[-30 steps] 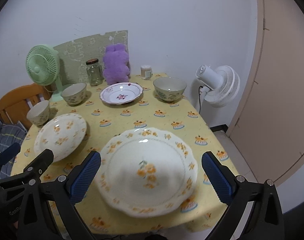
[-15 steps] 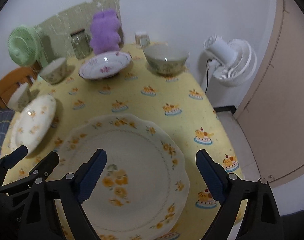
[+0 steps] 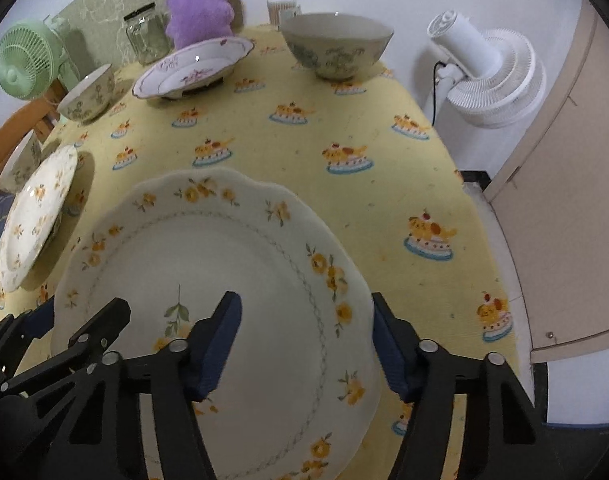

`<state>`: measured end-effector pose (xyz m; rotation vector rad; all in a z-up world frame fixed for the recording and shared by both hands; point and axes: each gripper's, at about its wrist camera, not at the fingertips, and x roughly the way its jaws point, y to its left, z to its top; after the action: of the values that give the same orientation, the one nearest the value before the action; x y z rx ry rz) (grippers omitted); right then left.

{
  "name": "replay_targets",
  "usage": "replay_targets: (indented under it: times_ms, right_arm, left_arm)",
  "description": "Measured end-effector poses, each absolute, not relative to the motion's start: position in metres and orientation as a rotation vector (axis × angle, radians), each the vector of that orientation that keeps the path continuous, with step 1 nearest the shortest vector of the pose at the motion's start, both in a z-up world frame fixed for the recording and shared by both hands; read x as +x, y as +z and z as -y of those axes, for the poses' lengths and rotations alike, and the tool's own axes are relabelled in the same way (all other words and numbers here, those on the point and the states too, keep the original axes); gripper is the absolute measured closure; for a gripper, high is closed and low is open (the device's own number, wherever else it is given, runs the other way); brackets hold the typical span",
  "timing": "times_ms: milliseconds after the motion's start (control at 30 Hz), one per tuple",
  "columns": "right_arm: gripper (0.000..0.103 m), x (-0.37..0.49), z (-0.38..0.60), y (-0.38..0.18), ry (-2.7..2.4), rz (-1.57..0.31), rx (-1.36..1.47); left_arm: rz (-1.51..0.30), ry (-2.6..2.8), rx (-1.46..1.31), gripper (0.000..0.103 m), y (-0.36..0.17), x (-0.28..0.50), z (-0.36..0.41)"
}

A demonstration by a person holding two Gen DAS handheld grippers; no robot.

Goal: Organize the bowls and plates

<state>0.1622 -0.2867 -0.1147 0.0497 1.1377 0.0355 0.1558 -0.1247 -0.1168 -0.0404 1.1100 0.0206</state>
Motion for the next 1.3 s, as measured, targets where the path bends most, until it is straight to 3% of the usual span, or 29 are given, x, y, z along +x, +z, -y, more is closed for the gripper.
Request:
replay_targets:
  times_ms: [1167, 1233, 1300]
  right_arm:
    - [0.039, 0.245, 0.268, -0.115, 0.116, -1.127, 0.03]
    - [0.039, 0.243, 0.27, -0.115, 0.107, -1.138, 0.038]
    - [0.039, 0.239, 0.272, -0.113, 0.097, -1.146, 0.054]
  left_arm:
    - [-1.144, 0.164, -0.055, 0.041, -0.115, 0.213, 0.114]
    - [-1.142, 0.153, -0.062, 0.04, -0.114, 0.21, 0.113]
    - [-1.132, 0.141, -0.065, 0.032, -0.111, 0.206, 0.11]
